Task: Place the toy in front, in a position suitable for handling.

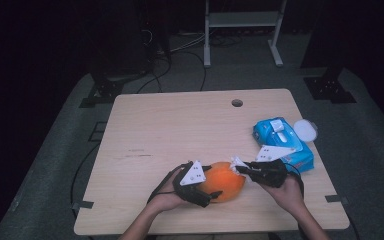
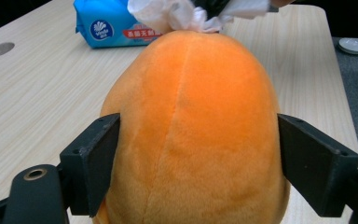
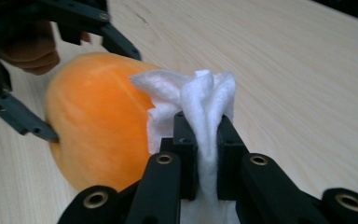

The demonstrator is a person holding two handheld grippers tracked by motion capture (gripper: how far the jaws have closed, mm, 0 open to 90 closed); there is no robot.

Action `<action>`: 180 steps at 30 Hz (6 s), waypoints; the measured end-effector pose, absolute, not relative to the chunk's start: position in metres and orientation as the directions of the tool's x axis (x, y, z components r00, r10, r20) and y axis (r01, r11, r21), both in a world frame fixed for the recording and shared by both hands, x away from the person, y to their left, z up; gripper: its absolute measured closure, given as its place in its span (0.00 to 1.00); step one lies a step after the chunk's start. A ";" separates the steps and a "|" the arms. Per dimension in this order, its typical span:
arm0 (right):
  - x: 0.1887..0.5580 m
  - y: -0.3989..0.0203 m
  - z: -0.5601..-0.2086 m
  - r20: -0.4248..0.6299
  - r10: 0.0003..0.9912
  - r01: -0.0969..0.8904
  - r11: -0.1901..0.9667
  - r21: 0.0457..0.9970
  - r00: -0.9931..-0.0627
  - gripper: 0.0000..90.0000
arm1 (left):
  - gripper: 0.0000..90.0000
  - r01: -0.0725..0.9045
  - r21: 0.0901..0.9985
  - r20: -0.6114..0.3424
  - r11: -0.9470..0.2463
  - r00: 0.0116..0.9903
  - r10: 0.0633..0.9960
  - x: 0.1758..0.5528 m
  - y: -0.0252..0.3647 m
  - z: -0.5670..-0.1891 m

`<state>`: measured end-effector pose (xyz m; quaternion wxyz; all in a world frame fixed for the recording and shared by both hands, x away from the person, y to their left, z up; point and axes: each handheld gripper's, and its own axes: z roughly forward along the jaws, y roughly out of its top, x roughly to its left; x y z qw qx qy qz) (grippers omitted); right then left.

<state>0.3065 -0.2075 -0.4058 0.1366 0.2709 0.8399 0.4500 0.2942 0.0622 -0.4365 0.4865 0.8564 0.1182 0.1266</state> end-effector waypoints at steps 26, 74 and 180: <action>0.294 -0.193 -0.392 0.047 0.521 0.306 0.423 0.853 -0.852 0.90 | 0.20 0.092 0.855 0.116 -0.510 0.925 0.363 0.291 0.055 -0.436; 0.290 -0.180 -0.385 0.109 0.511 0.312 0.331 0.890 -0.853 0.91 | 0.28 0.156 0.884 0.044 -0.441 0.912 0.409 0.295 0.052 -0.410; 0.279 -0.189 -0.388 -0.069 0.515 0.212 0.466 0.859 -0.854 0.91 | 0.20 0.178 0.907 -0.032 -0.381 0.933 0.359 0.300 0.065 -0.433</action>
